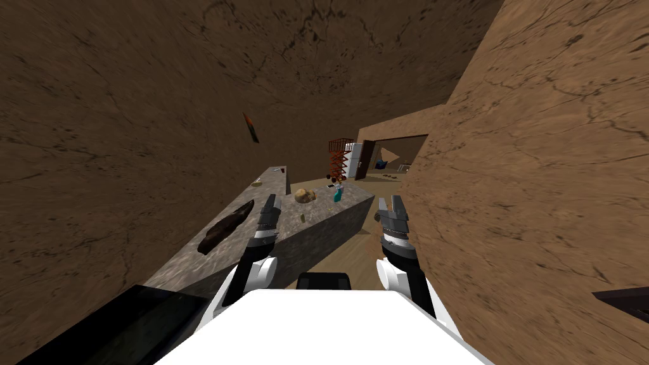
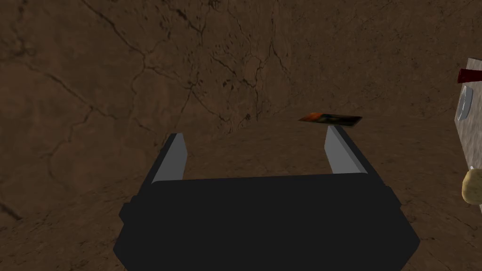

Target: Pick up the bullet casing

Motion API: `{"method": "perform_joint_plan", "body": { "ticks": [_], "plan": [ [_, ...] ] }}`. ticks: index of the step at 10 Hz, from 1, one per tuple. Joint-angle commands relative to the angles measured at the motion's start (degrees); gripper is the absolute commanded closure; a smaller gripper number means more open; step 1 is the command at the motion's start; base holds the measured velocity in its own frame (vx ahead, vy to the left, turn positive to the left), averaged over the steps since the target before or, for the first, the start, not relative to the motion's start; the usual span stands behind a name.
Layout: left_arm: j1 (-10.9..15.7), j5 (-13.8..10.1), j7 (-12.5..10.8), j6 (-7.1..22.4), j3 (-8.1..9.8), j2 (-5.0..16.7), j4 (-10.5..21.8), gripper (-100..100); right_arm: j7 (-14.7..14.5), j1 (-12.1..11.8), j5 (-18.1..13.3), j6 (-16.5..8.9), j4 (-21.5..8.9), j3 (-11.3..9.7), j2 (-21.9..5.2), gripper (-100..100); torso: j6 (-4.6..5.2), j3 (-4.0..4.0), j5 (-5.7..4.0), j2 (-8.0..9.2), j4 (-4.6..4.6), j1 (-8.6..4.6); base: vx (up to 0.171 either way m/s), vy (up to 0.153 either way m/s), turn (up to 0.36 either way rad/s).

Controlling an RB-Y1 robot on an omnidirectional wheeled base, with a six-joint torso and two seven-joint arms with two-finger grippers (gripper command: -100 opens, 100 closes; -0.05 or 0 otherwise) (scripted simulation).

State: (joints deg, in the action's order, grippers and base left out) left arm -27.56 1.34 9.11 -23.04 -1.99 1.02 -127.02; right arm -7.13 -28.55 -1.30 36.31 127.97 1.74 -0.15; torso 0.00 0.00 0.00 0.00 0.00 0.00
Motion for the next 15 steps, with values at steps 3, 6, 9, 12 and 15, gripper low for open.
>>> {"method": "perform_joint_plan", "body": {
  "ticks": [3,6,9,12,15],
  "plan": [
    [0.25,1.64,1.91,-0.2,0.06,4.45,2.08,-100,0.0,0.0,0.0,0.0,0.0,0.0,0.0,0,0.0,-0.01,0.0,-0.02,-0.01,-0.01,0.007,-0.007,0.0],
    [0.61,4.17,4.87,-0.54,0.15,6.35,5.12,-100,0.0,0.0,0.0,0.0,0.0,0.0,0.0,0,0.0,-0.04,-0.01,-0.07,-0.02,-0.05,0.018,-0.018,0.0],
    [0.93,6.58,7.69,-0.88,0.23,7.16,7.92,-100,0.0,0.0,0.0,0.0,0.0,0.0,0.0,0,0.0,-0.05,-0.01,-0.08,-0.02,-0.07,0.021,-0.018,0.0],
    [1.27,9.22,10.78,-1.26,0.32,7.66,10.93,-100,0.0,0.0,0.0,0.0,0.0,0.0,0.0,0,0.0,-0.06,-0.01,-0.1,-0.02,-0.07,0.021,-0.019,-0.001],
    [1.65,11.97,14.0,-1.65,0.41,7.9,14.13,-100,0.0,0.0,0.0,0.0,0.0,0.0,0.0,0,0.0,-0.05,-0.02,-0.08,-0.02,-0.08,0.021,-0.022,0.001]
  ]
}}
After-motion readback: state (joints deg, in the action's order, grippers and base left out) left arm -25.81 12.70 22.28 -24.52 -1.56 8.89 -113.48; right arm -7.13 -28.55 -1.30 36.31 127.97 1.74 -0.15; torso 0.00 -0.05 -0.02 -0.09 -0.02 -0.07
